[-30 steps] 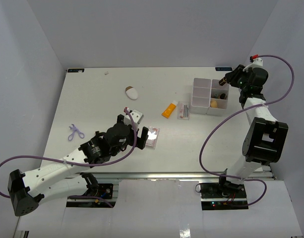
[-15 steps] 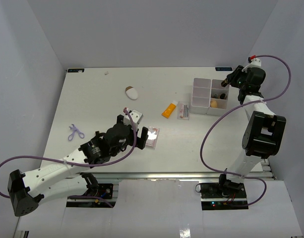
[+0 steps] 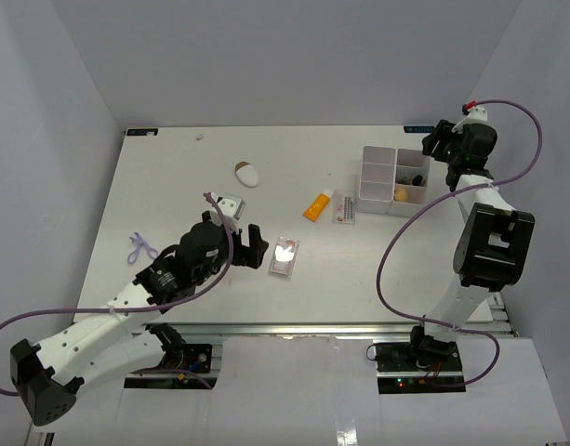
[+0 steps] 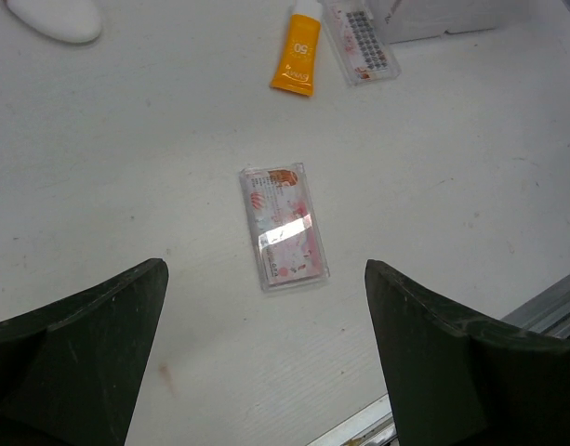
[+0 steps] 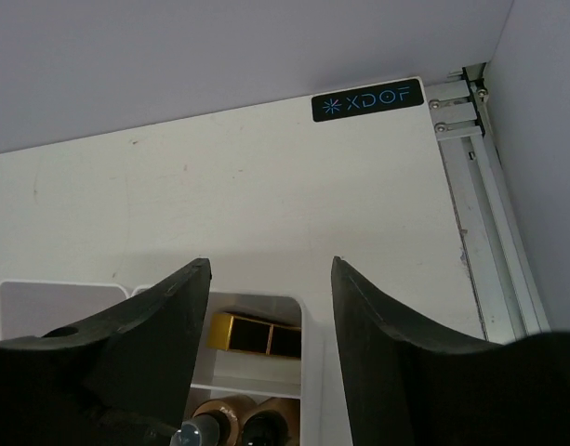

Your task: Organize the makeup

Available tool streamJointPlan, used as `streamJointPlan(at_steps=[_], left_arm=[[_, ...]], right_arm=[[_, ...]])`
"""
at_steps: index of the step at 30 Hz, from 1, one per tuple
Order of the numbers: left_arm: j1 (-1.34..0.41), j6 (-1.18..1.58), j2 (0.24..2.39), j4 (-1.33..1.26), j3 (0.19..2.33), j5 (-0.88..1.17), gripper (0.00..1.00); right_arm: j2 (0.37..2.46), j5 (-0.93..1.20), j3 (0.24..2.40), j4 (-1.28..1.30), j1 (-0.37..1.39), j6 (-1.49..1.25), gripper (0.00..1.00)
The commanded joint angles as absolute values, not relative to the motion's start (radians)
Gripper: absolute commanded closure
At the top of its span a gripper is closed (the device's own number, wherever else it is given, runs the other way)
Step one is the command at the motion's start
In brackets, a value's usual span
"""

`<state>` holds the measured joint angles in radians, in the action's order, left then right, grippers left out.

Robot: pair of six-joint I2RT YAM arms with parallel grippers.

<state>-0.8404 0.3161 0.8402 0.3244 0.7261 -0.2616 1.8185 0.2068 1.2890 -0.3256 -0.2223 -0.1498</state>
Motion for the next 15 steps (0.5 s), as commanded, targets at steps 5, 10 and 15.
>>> streamJointPlan(at_steps=[5, 10, 15], left_arm=[[-0.696, 0.511, 0.822, 0.486, 0.78, -0.176, 0.02], [-0.603, 0.619, 0.804, 0.64, 0.809, -0.208, 0.09], [-0.478, 0.634, 0.837, 0.742, 0.801, -0.216, 0.15]], right_arm=[[1.476, 0.56, 1.15, -0.167, -0.234, -0.011, 0.32], [1.315, 1.326, 1.064, 0.353, -0.199, 0.292, 0.32], [1.21, 1.392, 0.94, 0.539, -0.131, 0.501, 0.33]])
